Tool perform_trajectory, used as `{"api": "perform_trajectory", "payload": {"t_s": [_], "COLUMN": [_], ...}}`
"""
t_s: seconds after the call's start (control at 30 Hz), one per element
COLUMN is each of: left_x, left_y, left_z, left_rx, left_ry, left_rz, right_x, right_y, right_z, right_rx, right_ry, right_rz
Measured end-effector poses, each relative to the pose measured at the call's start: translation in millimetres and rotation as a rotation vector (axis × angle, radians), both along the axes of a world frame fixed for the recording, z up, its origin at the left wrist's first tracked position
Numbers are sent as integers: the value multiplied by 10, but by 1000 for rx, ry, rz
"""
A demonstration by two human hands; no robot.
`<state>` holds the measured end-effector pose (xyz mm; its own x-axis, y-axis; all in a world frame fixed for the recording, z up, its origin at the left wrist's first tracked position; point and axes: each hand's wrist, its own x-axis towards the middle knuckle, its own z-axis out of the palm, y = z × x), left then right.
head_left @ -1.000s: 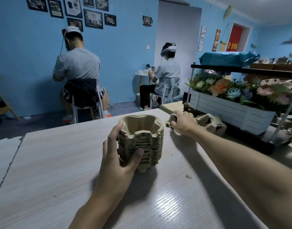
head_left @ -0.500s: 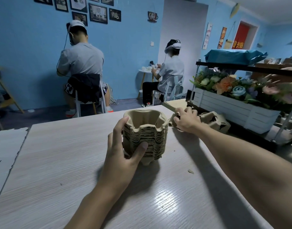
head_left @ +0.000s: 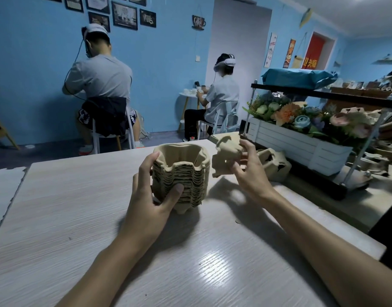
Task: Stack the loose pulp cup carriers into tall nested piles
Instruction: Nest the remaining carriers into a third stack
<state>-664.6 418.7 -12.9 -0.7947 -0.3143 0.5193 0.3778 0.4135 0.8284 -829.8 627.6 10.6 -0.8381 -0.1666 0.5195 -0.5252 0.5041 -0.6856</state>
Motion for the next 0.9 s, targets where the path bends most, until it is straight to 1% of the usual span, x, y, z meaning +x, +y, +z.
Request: {"api": "perform_trajectory", "payload": {"t_s": [0.13,0.17,0.23,0.27,0.33,0.4,0.5,0.6,0.63,0.77,0.9], "left_x": [18,20,19,19,16,12,11,11,11,11,21], "left_y": [15,16,9,5,4,7,9,12,13,11,13], "left_z": [7,8,7,3,-2,-8,-9,-10,-10,-9,-6], "left_rx": [-5,-9,-18,-19,-19,-23,-22,-25,-31,-26,-33], "left_ry": [-4,-6,-10,-11,-8,-5,-7,-9,-8,-12,-7], "left_rz": [-1,0,7,8,11,17,18,21,25,26,18], "right_x": [221,245,273,283,289,275,199,162,158,176,188], "right_y": [111,119,125,129,136,138,183,208,205,177,239], "right_z": [-28,-7,27,36,38,46,54,55,42,-34,-23], "right_rx": [76,136,318,357,276,191,198,76,64,119,230], "right_ry": [-116,-113,-93,-95,-109,-96,-76,-142,-148,-219,-208], "right_rz": [34,21,-21,-12,46,55,14,40,53,123,31]}}
